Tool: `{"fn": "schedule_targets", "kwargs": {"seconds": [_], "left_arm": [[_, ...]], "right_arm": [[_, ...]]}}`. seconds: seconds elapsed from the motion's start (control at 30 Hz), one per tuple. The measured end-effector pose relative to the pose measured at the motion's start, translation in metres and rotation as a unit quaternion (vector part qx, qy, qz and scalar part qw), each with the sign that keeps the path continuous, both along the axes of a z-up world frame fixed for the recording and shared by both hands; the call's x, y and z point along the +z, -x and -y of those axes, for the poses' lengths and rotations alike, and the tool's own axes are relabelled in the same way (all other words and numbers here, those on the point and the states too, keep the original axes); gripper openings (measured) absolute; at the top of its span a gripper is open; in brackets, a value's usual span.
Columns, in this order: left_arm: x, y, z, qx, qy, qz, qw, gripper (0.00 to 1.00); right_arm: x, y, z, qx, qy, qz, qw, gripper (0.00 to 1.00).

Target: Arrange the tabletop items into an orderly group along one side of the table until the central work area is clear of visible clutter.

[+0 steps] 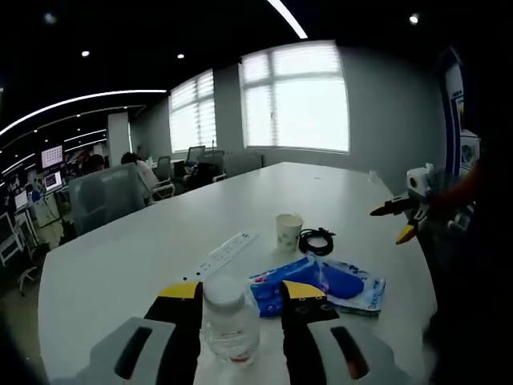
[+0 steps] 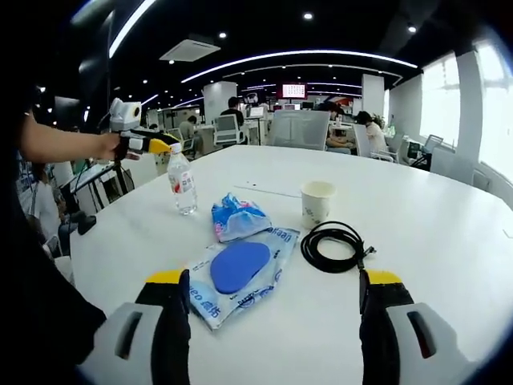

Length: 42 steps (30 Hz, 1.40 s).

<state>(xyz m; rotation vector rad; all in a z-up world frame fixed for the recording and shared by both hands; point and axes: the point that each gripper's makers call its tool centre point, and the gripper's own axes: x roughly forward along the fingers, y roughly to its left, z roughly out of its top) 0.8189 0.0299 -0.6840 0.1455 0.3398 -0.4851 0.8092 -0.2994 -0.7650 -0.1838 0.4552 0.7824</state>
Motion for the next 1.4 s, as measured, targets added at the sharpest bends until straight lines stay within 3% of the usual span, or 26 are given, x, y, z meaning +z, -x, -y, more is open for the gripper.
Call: {"fn": "schedule_targets", "kwargs": {"seconds": [0.43,0.7,0.97,1.4], "left_arm": [[0.0,0.039,0.01,0.053,0.012,-0.005,0.9985,0.53],[-0.014,0.069,0.038,0.068,0.029,-0.016,0.9971,0.63],[-0.025,0.085,0.052,0.091,0.056,-0.026,0.9939,0.71],[-0.037,0.107,0.069,0.115,0.05,-0.041,0.9912,0.83]], "right_arm": [[0.006,-0.005,0.013,0.004,-0.01,0.003,0.9999,0.83],[0.006,0.0,0.021,0.012,-0.01,0.0,0.9999,0.83],[0.007,0.003,0.03,0.011,-0.016,0.0,0.9998,0.83],[0.011,0.005,0.038,0.032,-0.008,0.003,0.9994,0.88]]}}
